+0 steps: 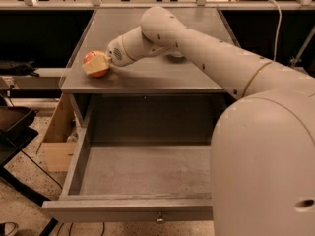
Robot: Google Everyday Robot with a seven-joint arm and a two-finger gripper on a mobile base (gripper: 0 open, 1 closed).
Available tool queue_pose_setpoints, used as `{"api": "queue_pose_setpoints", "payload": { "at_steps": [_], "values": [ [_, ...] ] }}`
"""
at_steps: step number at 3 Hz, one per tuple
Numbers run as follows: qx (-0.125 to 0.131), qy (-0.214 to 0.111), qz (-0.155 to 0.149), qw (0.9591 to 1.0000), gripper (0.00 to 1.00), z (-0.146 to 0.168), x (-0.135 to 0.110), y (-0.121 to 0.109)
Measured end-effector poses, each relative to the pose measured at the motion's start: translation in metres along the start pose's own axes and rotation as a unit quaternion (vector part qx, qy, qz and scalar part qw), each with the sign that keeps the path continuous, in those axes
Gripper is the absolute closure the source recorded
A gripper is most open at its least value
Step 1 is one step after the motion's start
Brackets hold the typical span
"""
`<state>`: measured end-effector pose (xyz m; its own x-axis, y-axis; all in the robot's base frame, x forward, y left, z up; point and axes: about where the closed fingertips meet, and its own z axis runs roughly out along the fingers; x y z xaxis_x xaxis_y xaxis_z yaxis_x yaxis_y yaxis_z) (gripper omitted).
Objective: Pick apple from top drawer and place on counter
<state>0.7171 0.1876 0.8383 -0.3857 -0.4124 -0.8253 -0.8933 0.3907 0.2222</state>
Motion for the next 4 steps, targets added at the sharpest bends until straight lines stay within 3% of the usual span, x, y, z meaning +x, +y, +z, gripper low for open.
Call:
{"api": "queue_pose_setpoints", "payload": {
  "at_steps": [1,2,3,4],
  "values": [
    [0.0,0.0,0.0,1.0,0.04,0.0,0.0,0.0],
    [-0.034,-0.001,-0.021,0.9992,0.0,-0.004,-0.018,0.006],
    [-0.072,0.007,-0.058,0.9956,0.0,-0.023,-0.042,0.017],
    [-0.113,0.001,-0.123,0.986,0.0,-0.093,-0.058,0.034]
  ]
}}
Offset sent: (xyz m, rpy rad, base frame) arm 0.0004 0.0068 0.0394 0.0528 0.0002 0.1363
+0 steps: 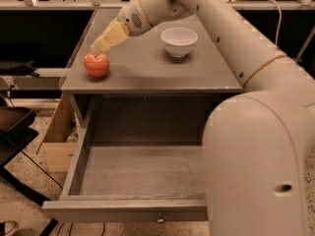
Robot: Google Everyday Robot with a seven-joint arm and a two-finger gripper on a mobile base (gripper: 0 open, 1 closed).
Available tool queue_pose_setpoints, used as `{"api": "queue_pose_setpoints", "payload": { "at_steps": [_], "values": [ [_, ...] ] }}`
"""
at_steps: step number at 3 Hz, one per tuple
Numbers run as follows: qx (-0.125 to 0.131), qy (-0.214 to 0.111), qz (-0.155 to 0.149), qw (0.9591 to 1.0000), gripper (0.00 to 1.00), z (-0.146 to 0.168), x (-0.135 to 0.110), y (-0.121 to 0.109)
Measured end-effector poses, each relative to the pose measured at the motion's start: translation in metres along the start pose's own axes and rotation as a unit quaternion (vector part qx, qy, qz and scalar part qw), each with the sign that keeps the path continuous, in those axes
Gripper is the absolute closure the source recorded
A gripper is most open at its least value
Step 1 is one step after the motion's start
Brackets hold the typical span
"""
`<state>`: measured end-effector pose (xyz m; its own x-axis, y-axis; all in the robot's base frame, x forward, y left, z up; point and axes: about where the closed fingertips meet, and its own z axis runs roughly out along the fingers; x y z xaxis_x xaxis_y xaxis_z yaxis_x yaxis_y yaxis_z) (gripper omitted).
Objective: Pick apple from top drawer and place on counter
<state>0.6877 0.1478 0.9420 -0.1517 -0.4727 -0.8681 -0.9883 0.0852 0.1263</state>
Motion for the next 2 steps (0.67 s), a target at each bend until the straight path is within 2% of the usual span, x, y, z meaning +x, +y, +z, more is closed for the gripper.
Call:
{"api": "queue_pose_setpoints", "payload": {
  "at_steps": [1,2],
  "values": [
    [0.026,-0.02,-0.032,0.999,0.0,-0.068,-0.005,0.027],
    [0.111,-0.026,-0.019,0.9933,0.0,-0.134,0.0,0.059]
  ]
}}
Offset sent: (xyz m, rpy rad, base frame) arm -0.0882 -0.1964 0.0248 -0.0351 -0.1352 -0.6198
